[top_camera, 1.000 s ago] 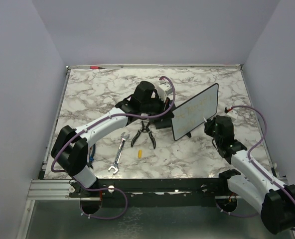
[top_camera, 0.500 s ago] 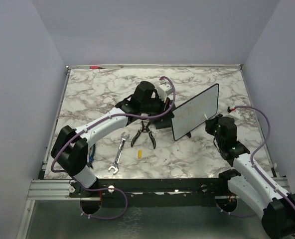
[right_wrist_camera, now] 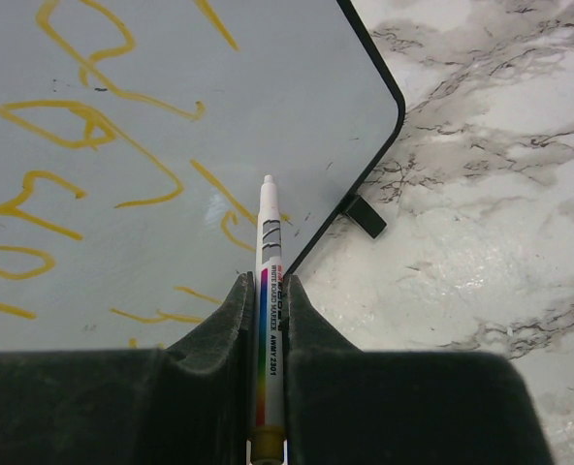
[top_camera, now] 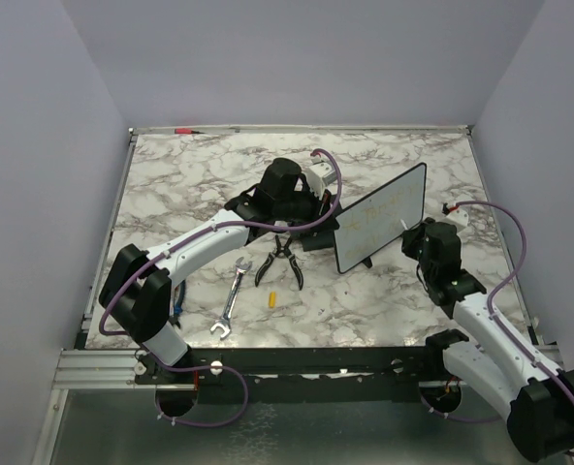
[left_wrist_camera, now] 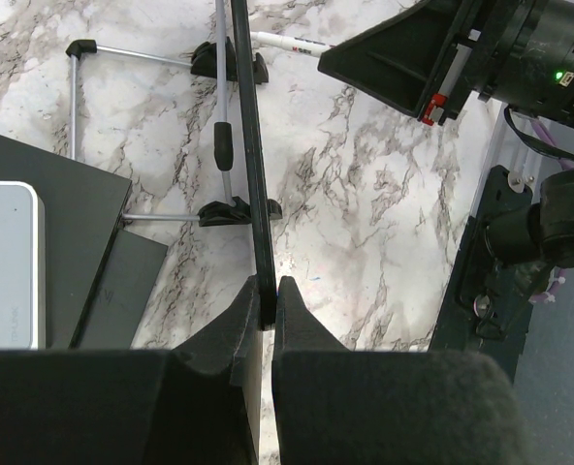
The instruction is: Write a sentence on the whiteboard
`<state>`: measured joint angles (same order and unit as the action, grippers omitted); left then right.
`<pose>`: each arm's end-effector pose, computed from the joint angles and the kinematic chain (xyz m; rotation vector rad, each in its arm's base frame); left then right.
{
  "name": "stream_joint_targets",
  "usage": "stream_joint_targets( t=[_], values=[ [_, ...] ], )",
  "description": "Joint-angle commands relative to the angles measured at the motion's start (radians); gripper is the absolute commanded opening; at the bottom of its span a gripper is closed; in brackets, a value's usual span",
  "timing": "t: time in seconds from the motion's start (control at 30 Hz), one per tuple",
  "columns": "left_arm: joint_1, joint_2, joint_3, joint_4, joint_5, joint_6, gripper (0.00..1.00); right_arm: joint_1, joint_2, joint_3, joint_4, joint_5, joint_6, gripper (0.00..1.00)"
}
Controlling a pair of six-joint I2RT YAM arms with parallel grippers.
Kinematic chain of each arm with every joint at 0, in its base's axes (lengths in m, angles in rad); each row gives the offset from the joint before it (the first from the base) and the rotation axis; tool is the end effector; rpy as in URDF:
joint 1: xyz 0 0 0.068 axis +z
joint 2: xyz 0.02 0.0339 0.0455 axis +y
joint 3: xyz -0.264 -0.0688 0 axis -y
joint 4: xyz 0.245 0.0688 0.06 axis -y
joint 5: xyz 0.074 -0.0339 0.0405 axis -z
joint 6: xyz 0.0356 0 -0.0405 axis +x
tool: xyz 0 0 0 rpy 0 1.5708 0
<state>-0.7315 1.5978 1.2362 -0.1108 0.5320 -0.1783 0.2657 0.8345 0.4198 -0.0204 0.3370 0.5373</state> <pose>0.2638 -0.2611 0.2992 0.9223 1.9499 -1.0929 0.1852 0.0382 0.2200 0.4792 1.9257 0.1829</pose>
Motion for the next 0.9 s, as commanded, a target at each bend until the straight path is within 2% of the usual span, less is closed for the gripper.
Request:
stream_joint_targets(
  t=[0.0, 0.47, 0.87],
  values=[
    [-0.016, -0.011, 0.021, -0.032, 0.056, 0.002, 0.0, -0.017, 0.018, 0.018, 0.011, 0.02, -0.018, 0.01],
    [-0.016, -0.009, 0.022, -0.032, 0.057, 0.003, 0.0, -0.036, 0.012, 0.014, 0.099, -0.049, -0.061, 0.01],
    [-0.017, -0.011, 0.023, -0.032, 0.059, 0.002, 0.0, -0.036, 0.01, -0.024, 0.065, -0.14, -0.049, 0.01]
  ],
)
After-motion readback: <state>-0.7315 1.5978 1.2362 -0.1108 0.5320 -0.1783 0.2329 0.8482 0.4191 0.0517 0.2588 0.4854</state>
